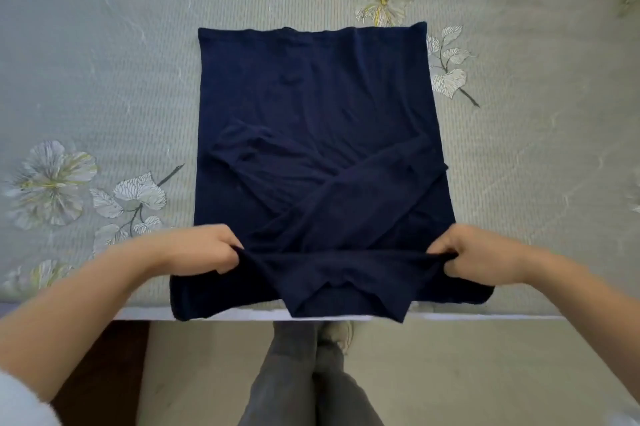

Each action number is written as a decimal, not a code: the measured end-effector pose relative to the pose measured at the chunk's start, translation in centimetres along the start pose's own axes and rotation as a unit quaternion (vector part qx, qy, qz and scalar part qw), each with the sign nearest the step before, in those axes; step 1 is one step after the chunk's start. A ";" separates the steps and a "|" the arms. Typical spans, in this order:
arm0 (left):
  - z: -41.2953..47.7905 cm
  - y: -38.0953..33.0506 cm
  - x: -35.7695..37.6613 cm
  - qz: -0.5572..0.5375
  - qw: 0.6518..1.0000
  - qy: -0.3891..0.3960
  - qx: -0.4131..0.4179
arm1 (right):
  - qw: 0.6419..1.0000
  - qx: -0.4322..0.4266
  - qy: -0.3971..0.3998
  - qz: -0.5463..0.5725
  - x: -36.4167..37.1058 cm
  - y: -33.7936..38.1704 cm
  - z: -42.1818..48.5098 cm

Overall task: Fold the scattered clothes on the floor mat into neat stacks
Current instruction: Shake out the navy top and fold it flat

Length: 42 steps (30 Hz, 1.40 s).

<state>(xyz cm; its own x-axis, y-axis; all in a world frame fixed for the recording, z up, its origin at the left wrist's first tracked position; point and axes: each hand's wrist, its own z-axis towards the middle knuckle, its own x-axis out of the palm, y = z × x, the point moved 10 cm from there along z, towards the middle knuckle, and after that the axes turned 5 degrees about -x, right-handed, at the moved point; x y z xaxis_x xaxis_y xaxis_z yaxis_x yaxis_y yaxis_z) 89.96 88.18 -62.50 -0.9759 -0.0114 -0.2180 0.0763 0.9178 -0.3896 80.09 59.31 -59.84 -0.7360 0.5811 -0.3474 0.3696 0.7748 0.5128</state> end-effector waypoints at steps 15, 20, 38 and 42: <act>5.6 -3.8 -32.8 0.018 0.918 -0.396 -0.006 | 0.886 0.062 -0.459 -0.008 -29.6 2.4 9.5; 6.6 -4.9 -25.2 0.116 0.839 -0.531 0.034 | 0.878 -0.039 -0.465 -0.105 -21.2 4.5 12.3; 12.8 -10.8 -15.0 0.100 0.862 -0.496 0.029 | 0.881 -0.041 -0.387 -0.270 -17.9 -0.6 16.8; 11.9 -15.7 -7.7 0.095 0.877 -0.465 0.068 | 0.893 -0.052 -0.413 -0.171 -18.6 -4.5 13.1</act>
<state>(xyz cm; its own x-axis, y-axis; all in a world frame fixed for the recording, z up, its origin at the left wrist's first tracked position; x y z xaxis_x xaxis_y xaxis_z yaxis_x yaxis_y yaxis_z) 98.72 69.16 -65.37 -0.3580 -0.2401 -0.9023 0.3054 0.8831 -0.3562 99.48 48.25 -65.97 -0.1093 0.3330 -0.9366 0.1159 0.9401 0.3207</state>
